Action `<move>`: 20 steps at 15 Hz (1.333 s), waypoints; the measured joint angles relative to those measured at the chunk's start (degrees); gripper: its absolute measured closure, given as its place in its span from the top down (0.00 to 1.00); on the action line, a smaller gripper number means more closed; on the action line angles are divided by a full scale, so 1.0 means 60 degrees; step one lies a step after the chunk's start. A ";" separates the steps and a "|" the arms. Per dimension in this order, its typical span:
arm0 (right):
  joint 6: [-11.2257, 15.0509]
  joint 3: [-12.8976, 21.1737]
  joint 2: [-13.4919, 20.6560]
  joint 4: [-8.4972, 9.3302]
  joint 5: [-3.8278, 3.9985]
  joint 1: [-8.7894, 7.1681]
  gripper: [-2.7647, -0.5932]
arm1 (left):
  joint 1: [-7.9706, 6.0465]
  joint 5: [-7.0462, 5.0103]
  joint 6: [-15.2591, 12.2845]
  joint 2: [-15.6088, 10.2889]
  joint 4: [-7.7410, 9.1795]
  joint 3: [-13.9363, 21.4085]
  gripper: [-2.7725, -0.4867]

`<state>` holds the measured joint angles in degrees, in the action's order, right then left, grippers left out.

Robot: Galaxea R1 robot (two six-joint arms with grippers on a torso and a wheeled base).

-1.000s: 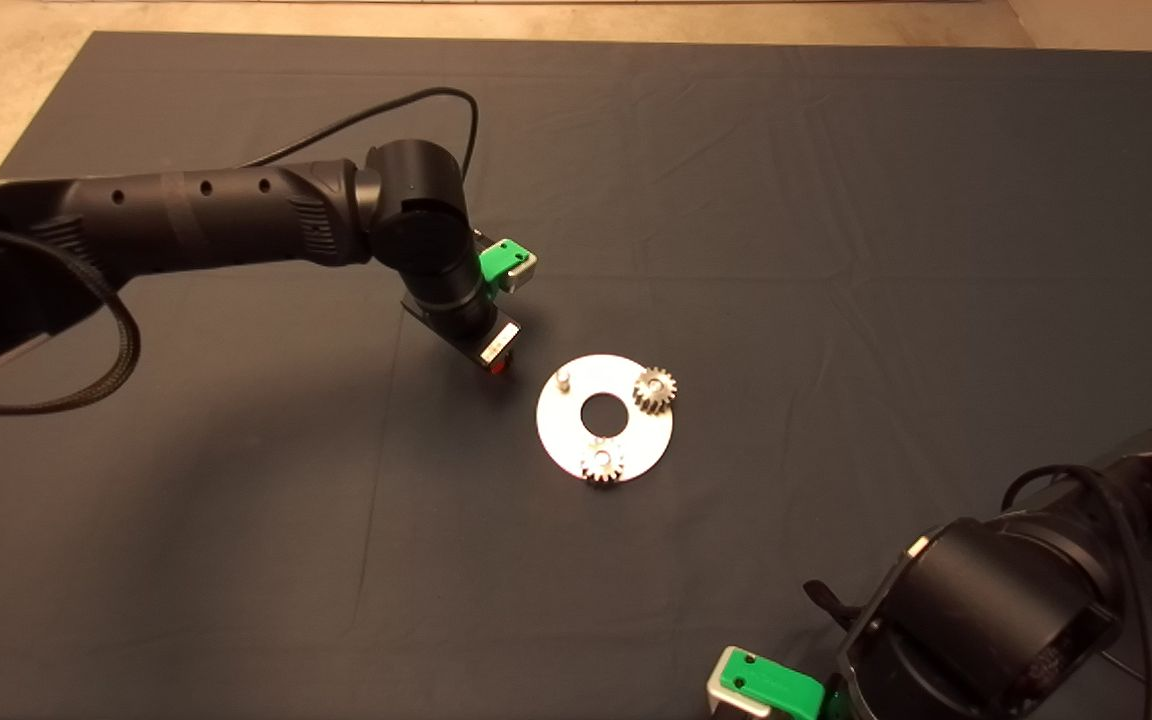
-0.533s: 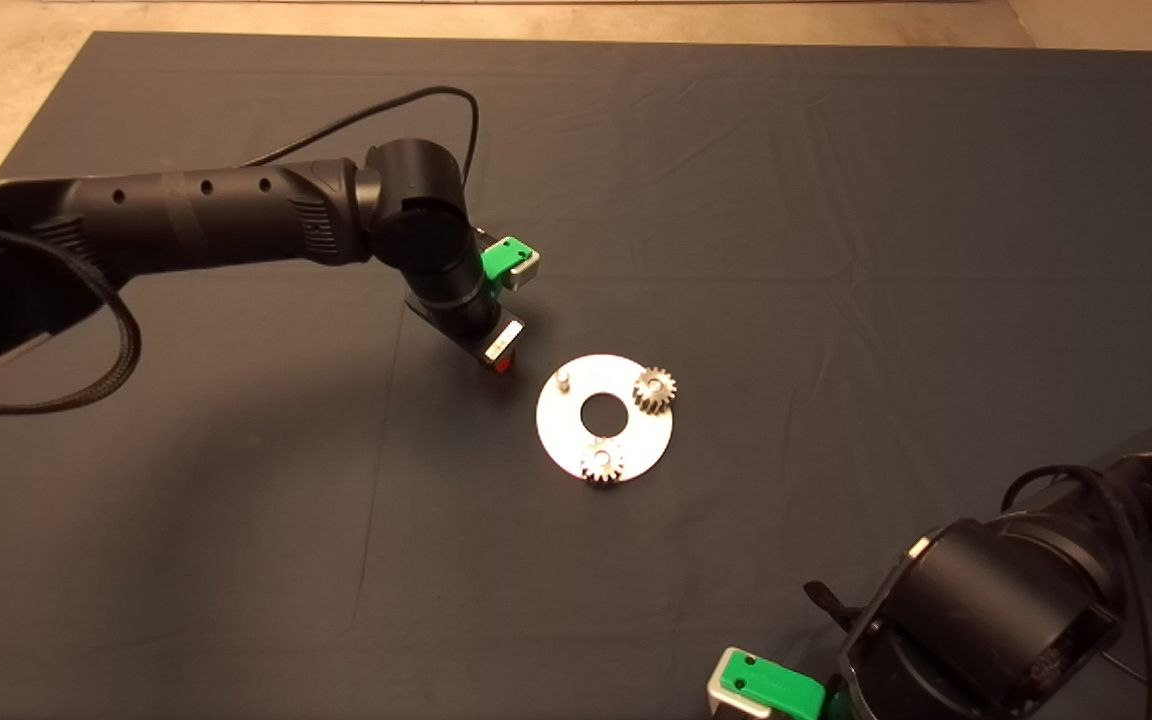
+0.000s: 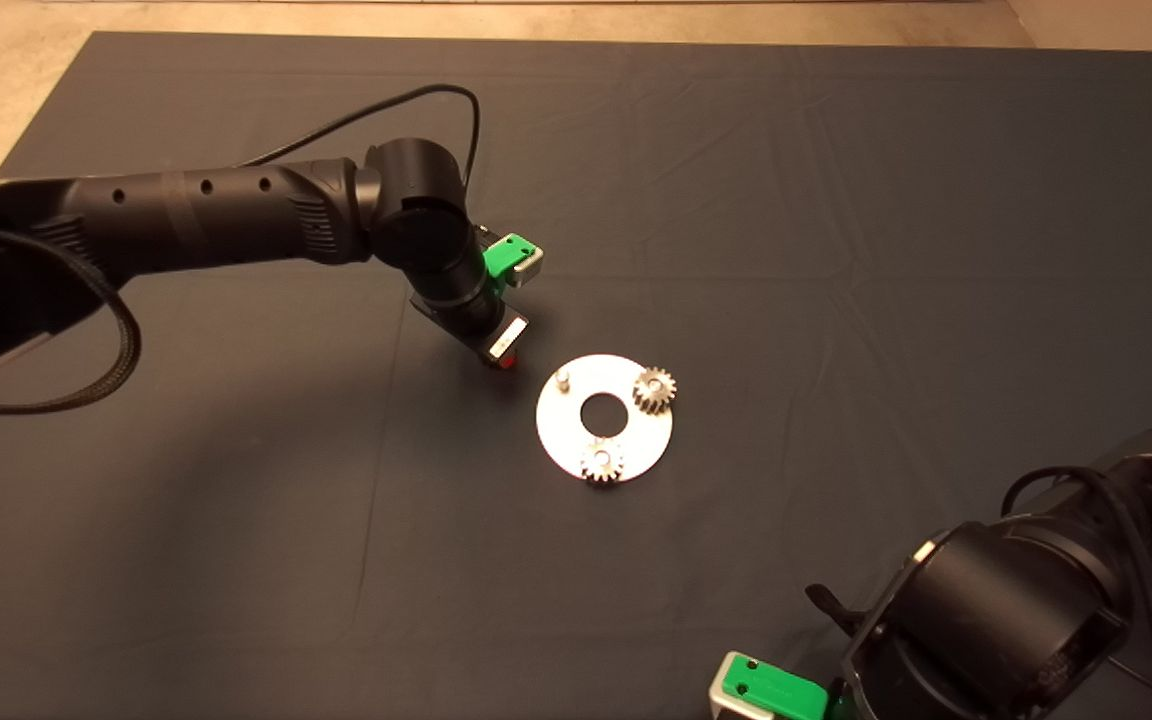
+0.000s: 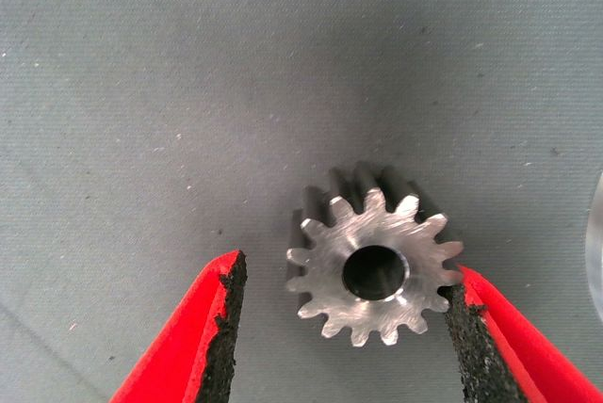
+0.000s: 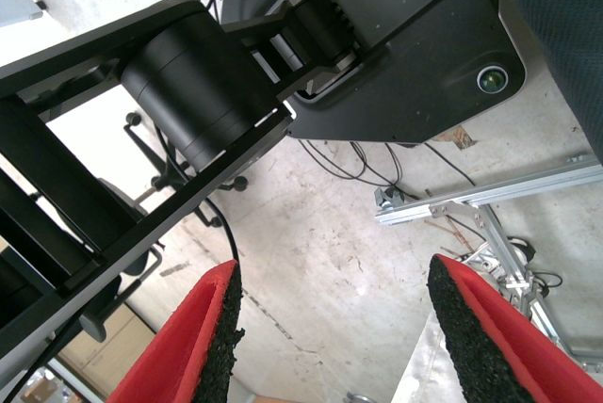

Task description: Install three planetary gears onto the carrier pins

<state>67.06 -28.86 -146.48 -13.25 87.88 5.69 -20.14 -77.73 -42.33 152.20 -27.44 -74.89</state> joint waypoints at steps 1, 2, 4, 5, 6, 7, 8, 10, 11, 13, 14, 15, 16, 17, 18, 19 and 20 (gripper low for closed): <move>0.0000 0.0004 -0.0003 0.0000 -0.0001 0.0000 0.39 | 0.0000 0.0059 -0.0057 0.0000 0.0004 0.0001 0.34; 0.0000 0.0010 0.0002 0.0000 0.0000 -0.0004 0.39 | 0.0000 0.0098 -0.0069 0.0000 0.0004 0.0001 0.32; 0.0000 0.0014 0.0020 0.0000 0.0003 -0.0004 0.39 | 0.0004 0.0182 -0.0087 -0.0012 0.0004 0.0001 0.30; 0.0000 0.0014 0.0022 0.0000 0.0003 -0.0002 0.39 | 0.0022 0.0230 -0.0098 -0.0026 0.0012 0.0005 0.26; 0.0000 0.0014 0.0024 0.0004 -0.0002 -0.0004 0.39 | 0.0045 0.0234 -0.0116 -0.0026 0.0009 0.0009 0.25; 0.0000 0.0014 0.0024 0.0003 0.0003 -0.0004 0.39 | 0.0051 0.0244 -0.0120 -0.0024 0.0008 0.0011 0.22; 0.0000 0.0014 0.0024 0.0003 -0.0002 -0.0008 0.39 | 0.0051 0.0244 -0.0120 -0.0026 0.0008 0.0011 0.22; 0.0000 0.0014 0.0024 0.0004 -0.0002 -0.0049 0.39 | 0.0051 0.0240 -0.0120 -0.0026 0.0008 0.0011 0.21; 0.0000 0.0014 0.0024 0.0004 0.0007 -0.0087 0.39 | 0.0051 0.0236 -0.0120 -0.0026 0.0008 0.0015 0.21; 0.0000 0.0014 0.0024 0.0004 -0.0002 -0.0110 0.39 | 0.0051 0.0230 -0.0120 -0.0026 0.0004 0.0034 0.18; 0.0000 0.0014 0.0024 0.0001 0.0003 -0.0113 0.39 | 0.0051 0.0203 -0.0120 -0.0022 0.0004 0.0057 0.17; 0.0000 0.0014 0.0024 0.0004 0.0001 -0.0110 0.39 | 0.0051 0.0152 -0.0120 -0.0018 0.0008 0.0092 0.16; 0.0000 0.0014 0.0024 0.0001 -0.0002 -0.0114 0.39 | 0.0051 0.0102 -0.0120 -0.0018 0.0008 0.0131 0.16; -0.0004 0.0014 0.0028 0.0004 -0.0002 -0.0114 0.39 | 0.0051 -0.0010 -0.0120 -0.0019 0.0008 0.0179 0.16; -0.0014 0.0014 0.0062 0.0004 0.0000 -0.0140 0.39 | 0.0049 -0.0137 -0.0120 -0.0018 0.0008 0.0263 0.15; -0.0021 0.0014 0.0125 0.0004 0.0000 -0.0219 0.39 | 0.0049 -0.0247 -0.0116 -0.0019 0.0022 0.0326 0.15; -0.0022 0.0014 0.0170 0.0004 0.0007 -0.0325 0.39 | 0.0049 -0.0303 -0.0119 -0.0018 0.0026 0.0336 0.14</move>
<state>66.93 -28.77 -145.46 -13.23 87.92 3.74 -19.85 -79.54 -43.04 152.09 -27.28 -72.88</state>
